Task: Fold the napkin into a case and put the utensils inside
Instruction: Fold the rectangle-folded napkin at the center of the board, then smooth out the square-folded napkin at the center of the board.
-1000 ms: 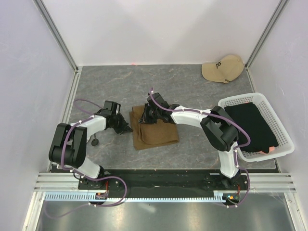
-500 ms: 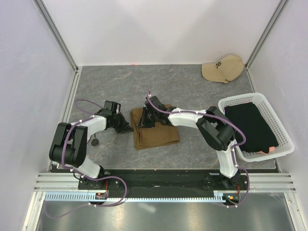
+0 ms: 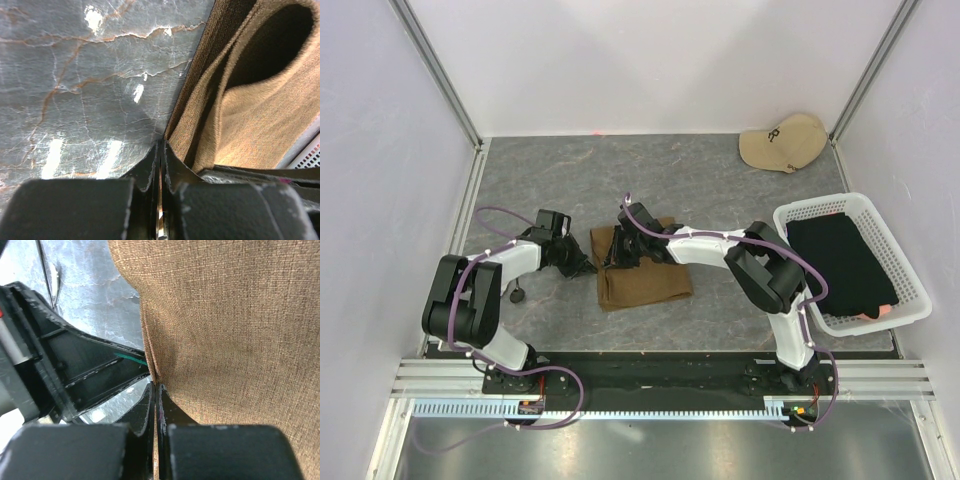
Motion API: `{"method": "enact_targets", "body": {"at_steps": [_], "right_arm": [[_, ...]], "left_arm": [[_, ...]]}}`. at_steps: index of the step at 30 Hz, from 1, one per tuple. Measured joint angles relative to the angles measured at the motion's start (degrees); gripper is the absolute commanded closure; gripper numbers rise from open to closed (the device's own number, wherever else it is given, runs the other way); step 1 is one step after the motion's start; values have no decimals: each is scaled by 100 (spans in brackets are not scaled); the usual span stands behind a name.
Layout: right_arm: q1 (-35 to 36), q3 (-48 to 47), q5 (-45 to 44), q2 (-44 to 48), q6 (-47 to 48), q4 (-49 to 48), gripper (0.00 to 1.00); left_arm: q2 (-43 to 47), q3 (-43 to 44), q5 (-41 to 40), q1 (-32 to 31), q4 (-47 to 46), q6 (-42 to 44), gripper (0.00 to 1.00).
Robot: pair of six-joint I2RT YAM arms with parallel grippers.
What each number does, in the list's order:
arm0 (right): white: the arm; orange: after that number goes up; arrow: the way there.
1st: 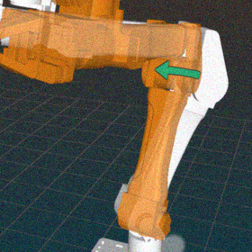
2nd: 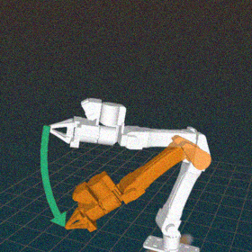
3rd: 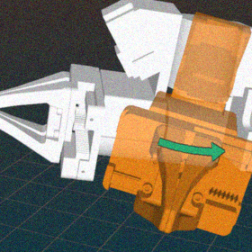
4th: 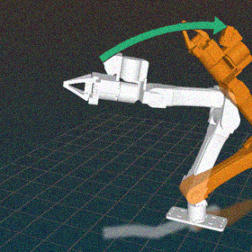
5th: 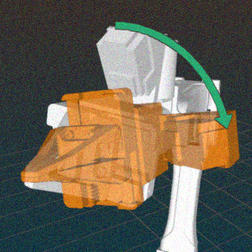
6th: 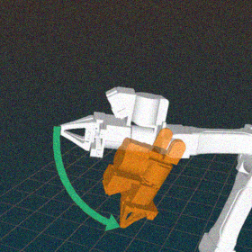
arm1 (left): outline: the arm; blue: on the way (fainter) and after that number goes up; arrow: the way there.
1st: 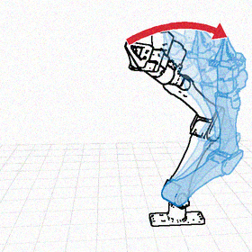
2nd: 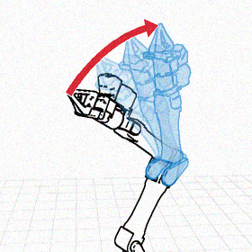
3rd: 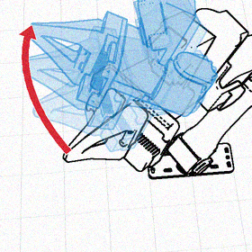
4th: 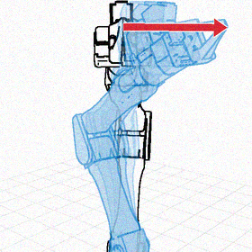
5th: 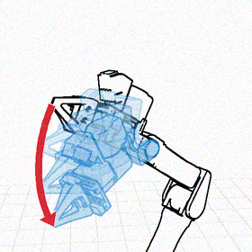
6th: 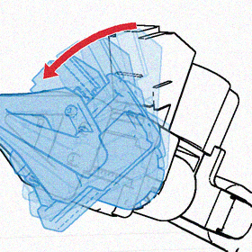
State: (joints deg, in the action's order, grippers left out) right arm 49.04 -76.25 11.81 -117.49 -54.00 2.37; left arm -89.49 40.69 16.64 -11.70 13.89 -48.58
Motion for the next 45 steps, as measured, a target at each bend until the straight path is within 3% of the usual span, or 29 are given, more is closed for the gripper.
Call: {"method": "enact_targets", "body": {"at_steps": [7,10,15,20,27,39,45], "right_arm": [[0,-22,114,-162,68,-20,59],[-2,-76,223,-162,162,-24,52],[-35,-33,409,-42,442,20,50],[-122,431,555,562,782,129,61],[-131,798,890,625,831,-181,87],[280,977,1340,87,514,-990,94],[363,1012,1379,-42,476,-1082,95]], "left_arm": [[289,-127,-144,0,157,7,82],[710,-168,-256,0,422,11,81],[1416,-66,-315,0,697,59,85],[756,667,-111,0,726,258,86],[-293,1462,-59,48,728,442,86],[-1639,2223,-131,361,715,621,88],[-1797,2474,-125,365,752,636,86]]}}
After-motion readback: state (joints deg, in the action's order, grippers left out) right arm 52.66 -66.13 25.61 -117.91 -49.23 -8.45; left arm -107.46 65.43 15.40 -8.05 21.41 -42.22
